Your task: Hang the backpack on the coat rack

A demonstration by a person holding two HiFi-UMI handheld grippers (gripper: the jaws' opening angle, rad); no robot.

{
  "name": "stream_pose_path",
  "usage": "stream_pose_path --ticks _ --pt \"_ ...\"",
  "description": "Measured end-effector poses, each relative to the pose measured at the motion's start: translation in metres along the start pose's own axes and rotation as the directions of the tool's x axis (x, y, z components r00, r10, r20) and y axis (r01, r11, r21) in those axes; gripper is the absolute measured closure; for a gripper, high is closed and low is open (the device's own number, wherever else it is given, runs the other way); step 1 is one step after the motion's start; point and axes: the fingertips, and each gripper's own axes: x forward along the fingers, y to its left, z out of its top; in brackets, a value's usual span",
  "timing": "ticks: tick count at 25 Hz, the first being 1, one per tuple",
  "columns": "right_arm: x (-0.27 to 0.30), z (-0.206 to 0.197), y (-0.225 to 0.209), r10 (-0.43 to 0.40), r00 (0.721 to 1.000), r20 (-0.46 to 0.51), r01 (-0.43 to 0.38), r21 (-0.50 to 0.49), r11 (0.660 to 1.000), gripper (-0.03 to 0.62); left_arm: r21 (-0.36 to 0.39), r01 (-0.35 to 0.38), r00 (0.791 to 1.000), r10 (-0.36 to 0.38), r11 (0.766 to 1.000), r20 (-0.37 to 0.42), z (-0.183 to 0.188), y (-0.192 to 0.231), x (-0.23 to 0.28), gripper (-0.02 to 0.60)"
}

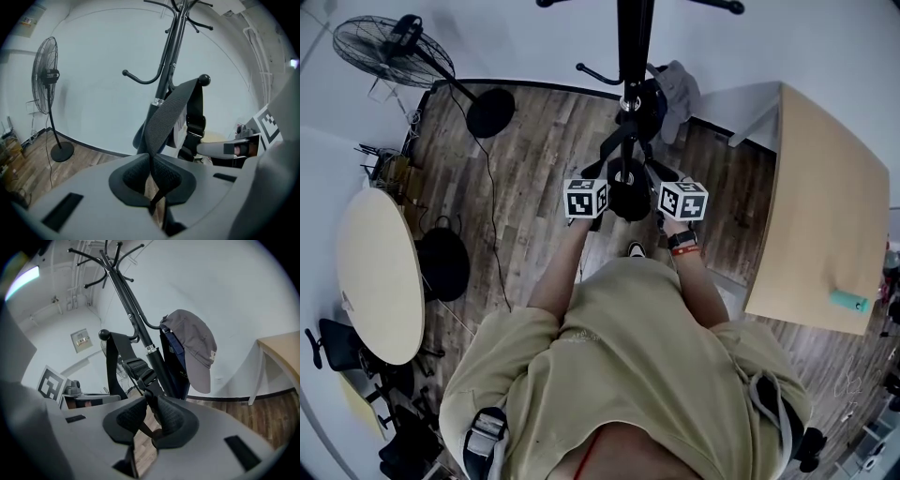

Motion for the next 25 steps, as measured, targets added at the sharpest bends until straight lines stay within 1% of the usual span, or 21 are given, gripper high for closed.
stream_pose_path --ticks 3,8,12,13,17,23,25 --pt "0.006 -0.005 0.01 0.001 1.0 0.018 -0.001 -0.005 1.0 0.51 0.014 0.035 0.999 -0.034 0.999 -0.014 -0.009 -0.012 0.006 0.557" --pt "0.013 -0.005 0.01 -0.034 0.998 0.049 0.035 -0.02 0.999 0.51 0.002 0.071 0.997 -0.071 0.997 -0.025 -0.012 -0.022 0.018 0.555" --pt "0.009 -0.006 0.011 -0.057 0.996 0.063 0.058 -0.017 0.998 0.508 0.001 0.136 0.99 -0.135 0.991 -0.048 -0.018 -0.036 0.017 0.554" --pt "0.009 -0.007 0.012 -0.059 0.996 0.061 0.06 -0.024 0.998 0.512 0.007 0.14 0.989 -0.14 0.99 -0.053 -0.019 -0.037 0.016 0.554" --pt "0.009 -0.012 0.022 -0.054 0.998 0.039 0.056 -0.059 0.997 0.51 0.025 0.085 0.996 -0.084 0.996 -0.031 -0.015 -0.032 0.002 0.554" --pt "-0.01 -0.021 0.037 -0.045 0.997 0.062 0.048 -0.054 0.997 0.51 0.023 0.079 0.996 -0.08 0.997 0.035 -0.01 -0.04 -0.027 0.554" --pt "-0.014 -0.02 0.044 -0.043 0.997 0.066 0.048 -0.062 0.997 0.51 0.038 0.072 0.995 -0.074 0.997 0.065 -0.003 -0.042 -0.039 0.554"
